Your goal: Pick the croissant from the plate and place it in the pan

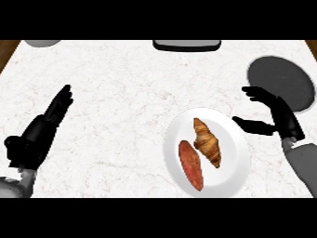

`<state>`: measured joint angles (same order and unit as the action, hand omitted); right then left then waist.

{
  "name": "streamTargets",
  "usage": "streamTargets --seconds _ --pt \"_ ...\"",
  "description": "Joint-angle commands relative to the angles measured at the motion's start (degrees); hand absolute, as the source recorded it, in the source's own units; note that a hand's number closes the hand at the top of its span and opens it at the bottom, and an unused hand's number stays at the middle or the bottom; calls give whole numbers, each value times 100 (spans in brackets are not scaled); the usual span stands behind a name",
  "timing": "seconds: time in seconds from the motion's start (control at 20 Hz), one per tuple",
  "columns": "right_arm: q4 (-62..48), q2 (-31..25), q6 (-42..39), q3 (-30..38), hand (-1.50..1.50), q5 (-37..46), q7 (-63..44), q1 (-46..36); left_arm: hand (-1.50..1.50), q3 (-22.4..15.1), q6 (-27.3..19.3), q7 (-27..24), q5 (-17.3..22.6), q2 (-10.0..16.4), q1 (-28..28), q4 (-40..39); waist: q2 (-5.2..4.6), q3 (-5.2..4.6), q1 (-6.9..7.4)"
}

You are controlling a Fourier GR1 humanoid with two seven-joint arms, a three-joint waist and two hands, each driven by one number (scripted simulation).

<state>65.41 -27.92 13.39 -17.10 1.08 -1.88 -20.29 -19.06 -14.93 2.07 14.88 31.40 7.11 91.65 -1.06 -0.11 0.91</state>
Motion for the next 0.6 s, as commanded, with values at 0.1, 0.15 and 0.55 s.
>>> streamTargets --seconds 0.1,0.15,0.55 --pt "-245 718 643 -65 -150 569 -95 269 0 -107 357 486 -187 -340 222 -86 106 12 -94" --pt "-541 997 661 -457 -150 860 -154 154 0 -96 284 471 -251 -304 204 -135 101 12 -69" --pt "20 -178 -1361 -1169 -150 1402 -2318 -802 0 23 460 534 -148 -342 425 -319 114 0 -85"
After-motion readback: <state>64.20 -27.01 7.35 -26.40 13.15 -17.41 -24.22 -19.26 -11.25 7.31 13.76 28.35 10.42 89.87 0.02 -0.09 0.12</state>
